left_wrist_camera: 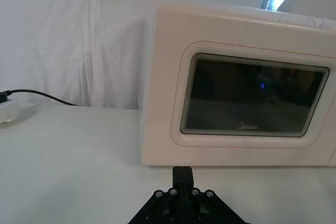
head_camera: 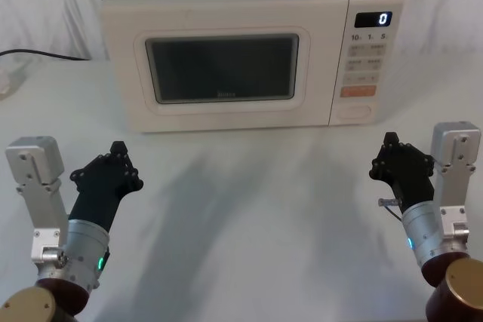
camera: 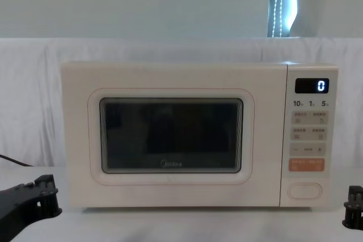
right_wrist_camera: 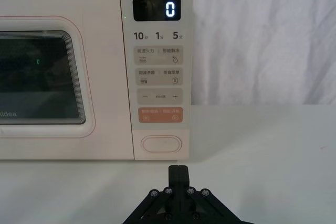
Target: Press the button to open the microwave door with one hand; close the microwave door with the other hand.
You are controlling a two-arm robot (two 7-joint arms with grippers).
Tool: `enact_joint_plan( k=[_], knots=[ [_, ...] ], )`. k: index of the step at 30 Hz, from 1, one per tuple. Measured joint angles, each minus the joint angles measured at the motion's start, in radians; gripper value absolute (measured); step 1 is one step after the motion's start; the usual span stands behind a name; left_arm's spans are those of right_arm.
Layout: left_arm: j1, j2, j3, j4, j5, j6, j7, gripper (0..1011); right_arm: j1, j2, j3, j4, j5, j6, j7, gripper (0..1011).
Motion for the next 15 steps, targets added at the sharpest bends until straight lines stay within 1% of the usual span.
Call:
enact_joint_plan(
  k=[15],
  knots=[
    [-0.001,0.001,0.001,0.000,0.000,0.001,-0.001,0,0.000,0.000,0.000,0.000,0.000,0.000,0.000,0]
  ],
)
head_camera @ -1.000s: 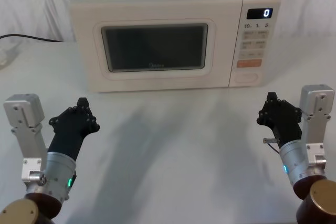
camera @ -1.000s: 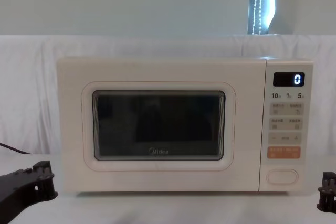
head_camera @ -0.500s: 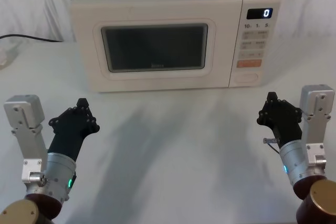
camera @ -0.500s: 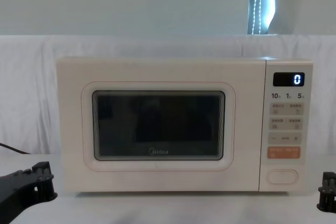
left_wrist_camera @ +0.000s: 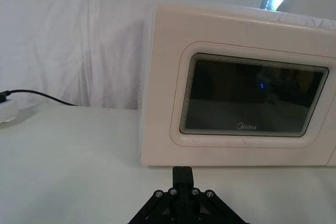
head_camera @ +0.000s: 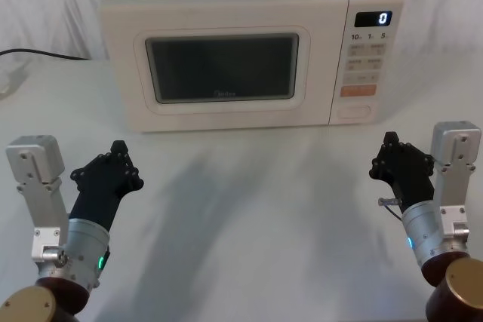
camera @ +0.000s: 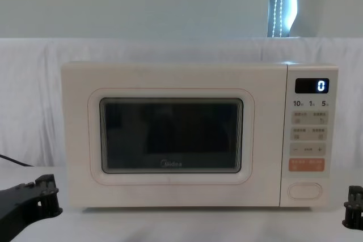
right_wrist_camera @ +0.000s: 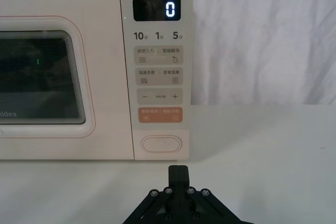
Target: Press the button to open the microwave door with one hand; close the microwave door with the other hand.
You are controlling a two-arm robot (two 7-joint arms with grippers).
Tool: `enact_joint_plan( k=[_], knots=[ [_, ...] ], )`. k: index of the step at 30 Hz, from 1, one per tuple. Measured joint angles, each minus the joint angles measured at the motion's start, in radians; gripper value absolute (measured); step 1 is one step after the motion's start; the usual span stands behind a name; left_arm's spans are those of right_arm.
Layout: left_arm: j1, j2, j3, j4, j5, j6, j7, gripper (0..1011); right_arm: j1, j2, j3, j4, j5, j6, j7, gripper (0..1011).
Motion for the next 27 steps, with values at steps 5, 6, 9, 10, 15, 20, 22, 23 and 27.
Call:
enact_joint_plan(
  k=[5,6,9,10,15,20,22,23,27],
  knots=[
    [0.000,0.000,0.000,0.000,-0.001,0.000,-0.001,0,0.000,0.000,0.000,0.000,0.000,0.000,0.000,104],
    [0.000,0.000,0.000,0.000,-0.001,0.001,-0.001,0,0.000,0.000,0.000,0.000,0.000,0.000,0.000,121],
    [0.000,0.000,0.000,0.000,-0.001,0.001,-0.001,0,0.000,0.000,0.000,0.000,0.000,0.000,0.000,200],
    [0.000,0.000,0.000,0.000,-0.001,0.001,-0.001,0,0.000,0.000,0.000,0.000,0.000,0.000,0.000,222],
    [0.000,0.000,0.000,0.000,-0.001,0.001,-0.001,0,0.000,0.000,0.000,0.000,0.000,0.000,0.000,377],
    [0.000,0.000,0.000,0.000,-0.001,0.001,-0.001,0,0.000,0.000,0.000,0.000,0.000,0.000,0.000,529],
    [0.000,0.000,0.000,0.000,-0.001,0.001,-0.001,0,0.000,0.000,0.000,0.000,0.000,0.000,0.000,586],
    [0.000,0.000,0.000,0.000,-0.001,0.001,-0.001,0,0.000,0.000,0.000,0.000,0.000,0.000,0.000,629],
    [0.000,0.000,0.000,0.000,-0.001,0.001,-0.001,0,0.000,0.000,0.000,0.000,0.000,0.000,0.000,747]
  ],
)
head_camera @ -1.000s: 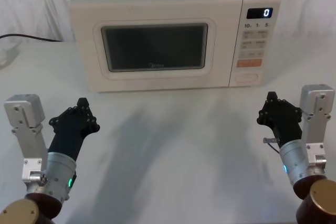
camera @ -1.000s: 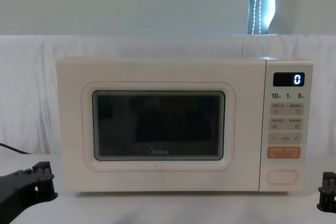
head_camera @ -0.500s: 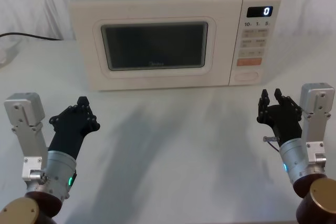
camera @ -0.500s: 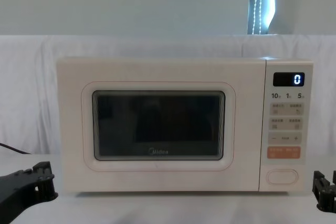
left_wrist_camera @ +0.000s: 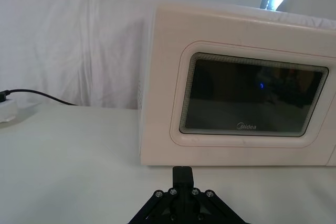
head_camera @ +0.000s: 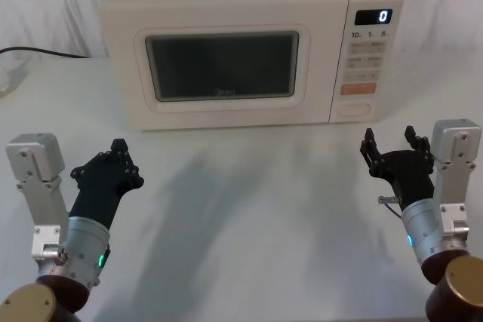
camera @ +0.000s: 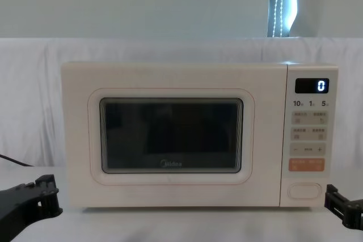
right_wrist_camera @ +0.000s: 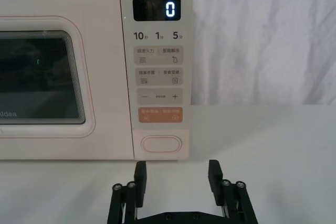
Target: Press the button to open the microwave door with one hand; close the microwave door with the other hand.
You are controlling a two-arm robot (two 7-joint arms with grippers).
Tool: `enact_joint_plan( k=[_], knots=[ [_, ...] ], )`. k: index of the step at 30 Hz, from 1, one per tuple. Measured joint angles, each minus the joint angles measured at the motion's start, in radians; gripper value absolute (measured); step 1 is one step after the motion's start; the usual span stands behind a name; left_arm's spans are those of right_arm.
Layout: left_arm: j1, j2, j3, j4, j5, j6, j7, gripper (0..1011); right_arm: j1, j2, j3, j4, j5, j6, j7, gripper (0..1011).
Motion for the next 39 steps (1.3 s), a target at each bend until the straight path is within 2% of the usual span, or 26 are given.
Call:
enact_joint_plan(
  k=[2,8,11,14,16,22,39],
  knots=[
    [0.000,0.000,0.000,0.000,0.000,0.000,0.000,0,0.000,0.000,0.000,0.000,0.000,0.000,0.000,778],
    [0.000,0.000,0.000,0.000,0.000,0.000,0.000,27,0.000,0.000,0.000,0.000,0.000,0.000,0.000,968],
    [0.000,0.000,0.000,0.000,0.000,0.000,0.000,77,0.000,0.000,0.000,0.000,0.000,0.000,0.000,1001],
    [0.000,0.000,0.000,0.000,0.000,0.000,0.000,175,0.000,0.000,0.000,0.000,0.000,0.000,0.000,1001],
    [0.000,0.000,0.000,0.000,0.000,0.000,0.000,194,0.000,0.000,0.000,0.000,0.000,0.000,0.000,1001],
    [0.000,0.000,0.000,0.000,0.000,0.000,0.000,428,0.000,0.000,0.000,0.000,0.000,0.000,0.000,1002],
    [0.000,0.000,0.000,0.000,0.000,0.000,0.000,947,0.000,0.000,0.000,0.000,0.000,0.000,0.000,1002]
  ],
)
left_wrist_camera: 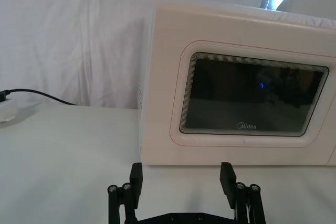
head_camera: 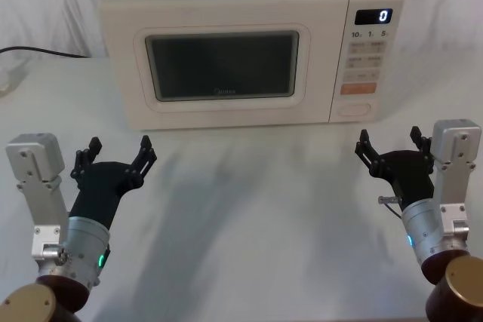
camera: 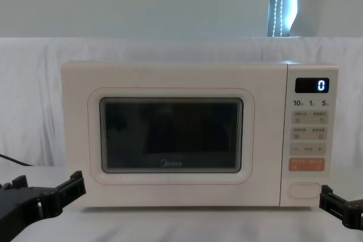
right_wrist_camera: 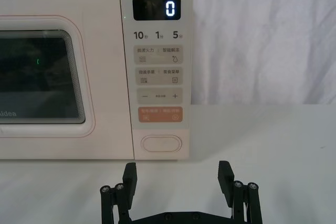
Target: Press the button to open the microwave door with one hand; close the microwave door with the other hand.
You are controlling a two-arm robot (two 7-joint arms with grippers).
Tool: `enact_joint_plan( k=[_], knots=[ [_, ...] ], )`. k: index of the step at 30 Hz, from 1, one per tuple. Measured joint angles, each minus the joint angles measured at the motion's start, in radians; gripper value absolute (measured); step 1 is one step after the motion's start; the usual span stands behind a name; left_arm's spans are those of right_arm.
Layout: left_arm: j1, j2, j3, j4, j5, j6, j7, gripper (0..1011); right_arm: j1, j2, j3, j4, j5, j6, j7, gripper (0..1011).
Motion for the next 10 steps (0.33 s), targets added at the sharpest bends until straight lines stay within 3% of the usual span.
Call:
enact_joint_plan(
  k=[3,10],
  knots=[
    [0.000,0.000,0.000,0.000,0.000,0.000,0.000,1001,0.000,0.000,0.000,0.000,0.000,0.000,0.000,1002],
    [0.000,0.000,0.000,0.000,0.000,0.000,0.000,1001,0.000,0.000,0.000,0.000,0.000,0.000,0.000,1002]
  ],
)
